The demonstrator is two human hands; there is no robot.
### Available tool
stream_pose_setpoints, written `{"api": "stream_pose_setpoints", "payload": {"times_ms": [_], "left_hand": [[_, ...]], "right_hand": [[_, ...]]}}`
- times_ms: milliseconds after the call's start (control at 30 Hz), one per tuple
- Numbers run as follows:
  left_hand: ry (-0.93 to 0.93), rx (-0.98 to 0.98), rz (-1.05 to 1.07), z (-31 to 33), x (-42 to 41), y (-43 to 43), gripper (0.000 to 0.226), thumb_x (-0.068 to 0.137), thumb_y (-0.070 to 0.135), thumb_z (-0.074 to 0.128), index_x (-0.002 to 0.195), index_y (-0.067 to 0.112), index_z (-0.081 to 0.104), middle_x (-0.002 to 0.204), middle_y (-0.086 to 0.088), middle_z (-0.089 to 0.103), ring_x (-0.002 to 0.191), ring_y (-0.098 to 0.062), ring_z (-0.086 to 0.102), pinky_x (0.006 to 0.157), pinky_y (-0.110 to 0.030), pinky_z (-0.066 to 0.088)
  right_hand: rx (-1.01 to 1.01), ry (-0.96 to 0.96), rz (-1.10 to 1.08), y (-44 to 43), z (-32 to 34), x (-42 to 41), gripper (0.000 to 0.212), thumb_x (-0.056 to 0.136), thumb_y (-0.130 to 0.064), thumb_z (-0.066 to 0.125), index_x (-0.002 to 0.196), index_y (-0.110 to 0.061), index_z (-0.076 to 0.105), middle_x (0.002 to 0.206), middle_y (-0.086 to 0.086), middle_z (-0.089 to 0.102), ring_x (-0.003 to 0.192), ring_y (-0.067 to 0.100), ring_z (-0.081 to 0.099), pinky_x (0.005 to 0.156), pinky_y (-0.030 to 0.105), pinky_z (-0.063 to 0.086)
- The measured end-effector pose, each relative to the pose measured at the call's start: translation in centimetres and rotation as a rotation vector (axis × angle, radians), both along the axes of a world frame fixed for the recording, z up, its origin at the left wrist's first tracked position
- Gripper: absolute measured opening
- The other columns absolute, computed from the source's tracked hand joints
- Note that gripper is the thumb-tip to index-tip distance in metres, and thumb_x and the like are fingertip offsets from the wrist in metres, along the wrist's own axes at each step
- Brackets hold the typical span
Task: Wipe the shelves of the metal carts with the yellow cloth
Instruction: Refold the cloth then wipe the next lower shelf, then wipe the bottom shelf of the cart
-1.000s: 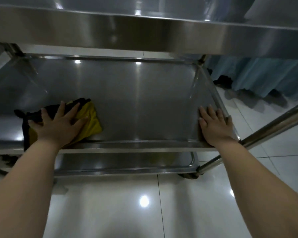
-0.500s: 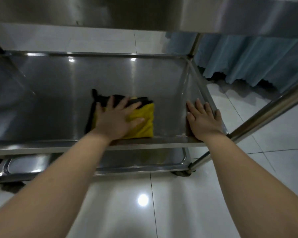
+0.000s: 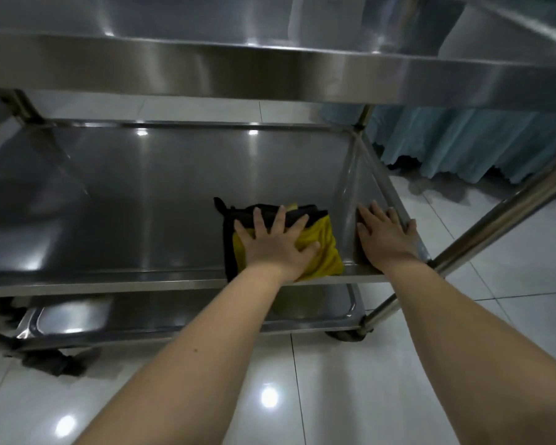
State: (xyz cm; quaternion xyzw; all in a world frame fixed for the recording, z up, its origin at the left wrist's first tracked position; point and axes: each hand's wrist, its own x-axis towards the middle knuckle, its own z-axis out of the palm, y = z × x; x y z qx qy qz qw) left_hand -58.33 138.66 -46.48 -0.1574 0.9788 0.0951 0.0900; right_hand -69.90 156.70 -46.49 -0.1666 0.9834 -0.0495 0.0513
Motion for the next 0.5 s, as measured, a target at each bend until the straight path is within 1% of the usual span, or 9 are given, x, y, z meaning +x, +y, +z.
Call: {"api": "stream_pose_setpoints", "payload": {"times_ms": [33, 67, 100, 167, 200, 267, 367, 467, 500], "left_hand": [[0.035, 0.037, 0.010, 0.1, 0.2, -0.6, 0.060, 0.097, 0.067, 0.017, 0.153, 0.050, 0.006, 0.165, 0.007, -0.008, 0.149, -0.037, -0.014, 0.111, -0.067, -0.012], [0.090, 0.090, 0.035, 0.4, 0.6, -1.3, 0.055, 0.101, 0.058, 0.022, 0.154, 0.045, 0.013, 0.166, 0.006, -0.001, 0.151, -0.033, -0.007, 0.116, -0.062, -0.008], [0.166, 0.158, 0.076, 0.8, 1.1, -2.0, 0.051, 0.104, 0.048, 0.029, 0.154, 0.039, 0.023, 0.165, 0.003, 0.008, 0.151, -0.029, 0.001, 0.120, -0.055, -0.001], [0.307, 0.266, 0.150, 1.4, 2.0, -3.2, 0.047, 0.103, 0.029, 0.041, 0.150, 0.025, 0.036, 0.160, -0.004, 0.026, 0.148, -0.025, 0.018, 0.120, -0.040, 0.014], [0.326, 0.283, 0.157, 1.8, 2.6, -3.7, 0.047, 0.102, 0.024, 0.045, 0.149, 0.021, 0.038, 0.158, -0.006, 0.031, 0.145, -0.025, 0.023, 0.117, -0.037, 0.019], [0.287, 0.275, 0.110, 2.3, 3.7, -5.0, 0.051, 0.101, 0.020, 0.048, 0.150, 0.021, 0.036, 0.157, -0.005, 0.031, 0.144, -0.026, 0.025, 0.115, -0.036, 0.025], [0.235, 0.199, 0.039, 2.8, 4.3, -6.5, 0.055, 0.101, 0.018, 0.048, 0.153, 0.023, 0.030, 0.158, -0.004, 0.029, 0.146, -0.027, 0.021, 0.116, -0.040, 0.027], [0.209, 0.073, -0.068, 4.3, 3.9, -7.2, 0.059, 0.100, 0.018, 0.048, 0.155, 0.020, 0.025, 0.158, -0.006, 0.027, 0.146, -0.027, 0.020, 0.115, -0.040, 0.024], [0.213, 0.021, -0.125, 4.9, 3.7, -7.3, 0.059, 0.100, 0.020, 0.050, 0.154, 0.019, 0.026, 0.159, -0.007, 0.026, 0.146, -0.026, 0.020, 0.115, -0.038, 0.023]], "right_hand": [[-0.056, 0.051, 0.052, -0.5, 0.6, 0.4, 0.048, 0.104, -0.041, 0.030, 0.151, -0.032, 0.031, 0.162, -0.004, 0.023, 0.150, 0.023, 0.013, 0.119, 0.056, 0.006], [-0.139, 0.072, 0.138, -1.4, 1.2, 0.9, 0.045, 0.102, -0.039, 0.039, 0.146, -0.029, 0.042, 0.157, -0.003, 0.034, 0.147, 0.024, 0.022, 0.119, 0.051, 0.014], [-0.220, 0.040, 0.241, -2.9, 1.7, 1.5, 0.043, 0.101, -0.037, 0.045, 0.143, -0.027, 0.047, 0.153, -0.003, 0.040, 0.145, 0.023, 0.027, 0.119, 0.045, 0.018], [-0.272, -0.114, 0.379, -6.5, 2.2, 2.6, 0.051, 0.099, -0.034, 0.054, 0.147, -0.024, 0.041, 0.153, -0.003, 0.038, 0.146, 0.022, 0.023, 0.119, 0.035, 0.015], [-0.256, -0.184, 0.392, -8.0, 2.4, 2.9, 0.056, 0.098, -0.031, 0.056, 0.150, -0.023, 0.037, 0.155, 0.000, 0.036, 0.146, 0.023, 0.022, 0.118, 0.034, 0.014], [-0.221, -0.228, 0.345, -10.0, 2.8, 3.3, 0.057, 0.097, -0.026, 0.058, 0.149, -0.022, 0.036, 0.150, 0.007, 0.039, 0.141, 0.028, 0.028, 0.116, 0.038, 0.022], [-0.125, -0.172, 0.252, -10.7, 3.5, 4.0, 0.046, 0.097, -0.024, 0.057, 0.141, -0.021, 0.045, 0.140, 0.008, 0.045, 0.133, 0.032, 0.037, 0.109, 0.046, 0.032], [-0.077, -0.067, 0.178, -11.3, 4.2, 5.6, 0.020, 0.096, -0.017, 0.049, 0.115, -0.021, 0.054, 0.125, 0.009, 0.053, 0.118, 0.036, 0.048, 0.096, 0.045, 0.041], [-0.065, -0.041, 0.180, -11.5, 4.6, 6.3, 0.017, 0.095, -0.013, 0.048, 0.109, -0.023, 0.054, 0.120, 0.008, 0.054, 0.114, 0.035, 0.050, 0.094, 0.044, 0.042]]}}
